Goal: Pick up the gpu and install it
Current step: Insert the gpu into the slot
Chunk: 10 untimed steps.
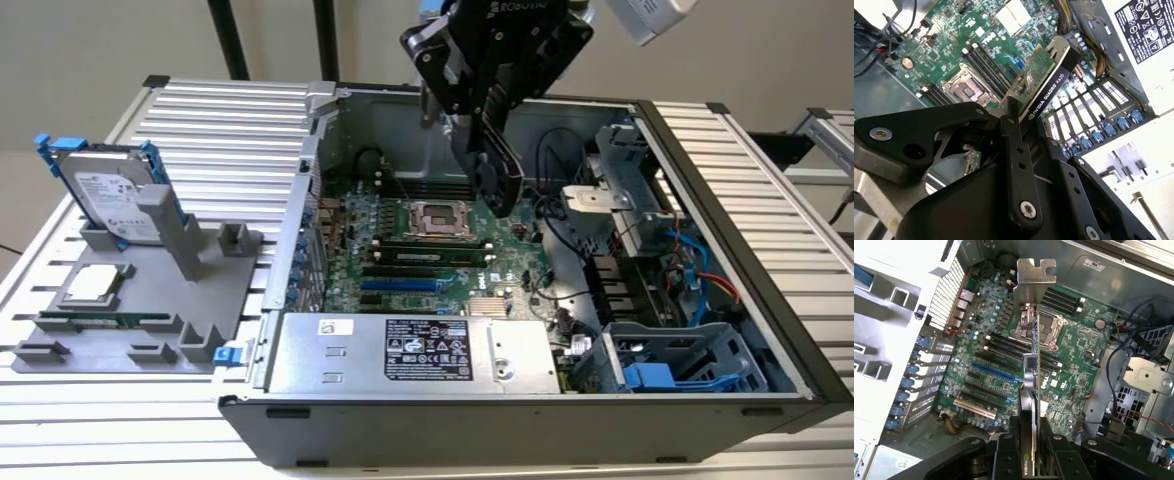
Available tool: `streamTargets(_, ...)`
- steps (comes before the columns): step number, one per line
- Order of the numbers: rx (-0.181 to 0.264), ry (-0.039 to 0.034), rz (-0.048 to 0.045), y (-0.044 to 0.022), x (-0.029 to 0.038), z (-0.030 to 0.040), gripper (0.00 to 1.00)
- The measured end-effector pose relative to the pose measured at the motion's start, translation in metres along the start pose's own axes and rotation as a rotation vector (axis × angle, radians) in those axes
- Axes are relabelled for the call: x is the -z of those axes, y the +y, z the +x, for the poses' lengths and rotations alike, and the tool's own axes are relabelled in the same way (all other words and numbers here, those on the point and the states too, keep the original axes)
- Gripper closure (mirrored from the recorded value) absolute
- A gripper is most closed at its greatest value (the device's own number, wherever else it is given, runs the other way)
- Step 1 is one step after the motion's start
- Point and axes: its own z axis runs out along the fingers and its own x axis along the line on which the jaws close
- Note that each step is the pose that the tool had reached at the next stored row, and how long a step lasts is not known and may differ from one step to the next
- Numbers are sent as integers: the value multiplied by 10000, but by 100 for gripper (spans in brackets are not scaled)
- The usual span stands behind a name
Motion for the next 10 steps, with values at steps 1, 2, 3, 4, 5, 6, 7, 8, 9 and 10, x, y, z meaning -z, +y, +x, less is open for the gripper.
streamTargets(1, 41, 3, -1, 0, 0, 0, 100)
streamTargets(2, 81, 5, -3, 0, 0, 0, 100)
streamTargets(3, 125, 8, -4, 0, 0, 0, 100)
streamTargets(4, 165, 10, -6, 0, 0, 0, 100)
streamTargets(5, 206, 12, -7, 0, 0, 0, 100)
streamTargets(6, 247, 15, -8, 0, 0, 0, 100)
streamTargets(7, 288, 17, -10, 0, 0, 0, 100)
streamTargets(8, 332, 20, -12, 0, 0, 0, 100)
streamTargets(9, 375, 22, -13, 0, 0, 0, 100)
streamTargets(10, 418, 24, -15, 0, 0, 0, 100)
